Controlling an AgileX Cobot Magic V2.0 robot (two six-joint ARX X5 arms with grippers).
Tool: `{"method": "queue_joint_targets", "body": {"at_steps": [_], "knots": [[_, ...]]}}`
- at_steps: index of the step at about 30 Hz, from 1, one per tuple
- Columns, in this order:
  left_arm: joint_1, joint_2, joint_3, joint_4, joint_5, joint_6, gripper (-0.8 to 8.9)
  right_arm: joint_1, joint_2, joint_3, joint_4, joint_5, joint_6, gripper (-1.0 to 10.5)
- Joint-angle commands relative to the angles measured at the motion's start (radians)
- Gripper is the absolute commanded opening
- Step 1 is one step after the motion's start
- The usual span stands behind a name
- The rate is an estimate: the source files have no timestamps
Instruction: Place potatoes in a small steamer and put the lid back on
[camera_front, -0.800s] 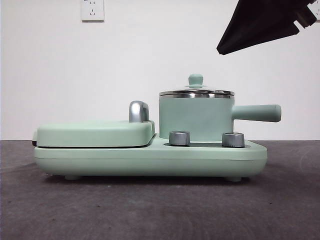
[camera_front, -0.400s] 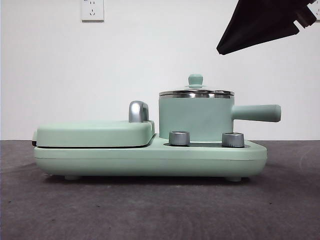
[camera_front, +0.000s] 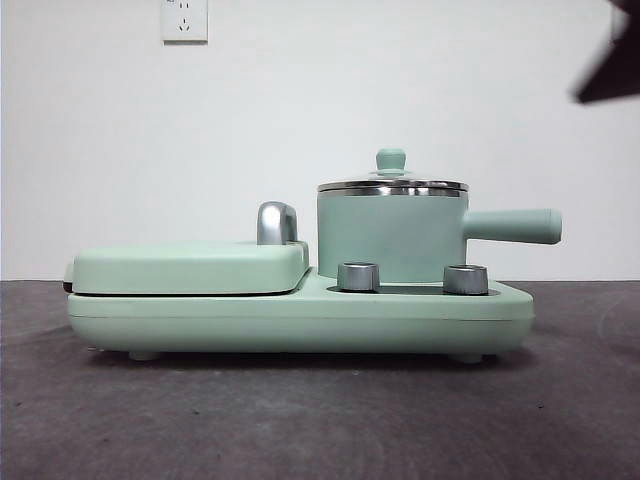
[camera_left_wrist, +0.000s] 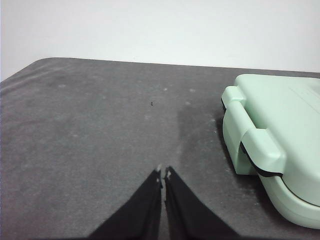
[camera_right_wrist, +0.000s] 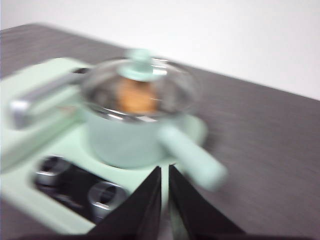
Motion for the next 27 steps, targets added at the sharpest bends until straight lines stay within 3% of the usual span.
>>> {"method": "queue_joint_targets", "body": {"at_steps": [1, 5, 11, 27], "knots": [[0.0, 0.0, -0.02, 0.01, -0.002, -0.002, 0.1, -0.087, -0.143, -0.109, 0.043, -0.003, -0.011, 0.2], [0.0, 0.0, -0.02, 0.01, -0.002, -0.002, 0.1, -0.173, -0.362, -0.243, 0.026, 0.016, -0.012, 0.2], [0.0, 0.0, -0.02, 0.01, -0.002, -0.002, 0.1, -0.214, -0.583, -0.358, -0.027, 0.047, 0.002, 0.2], [0.0, 0.0, -0.02, 0.01, -0.002, -0.002, 0.1, -0.229, -0.577, -0.357, -0.01, 0.064, 0.01, 0.2]]}}
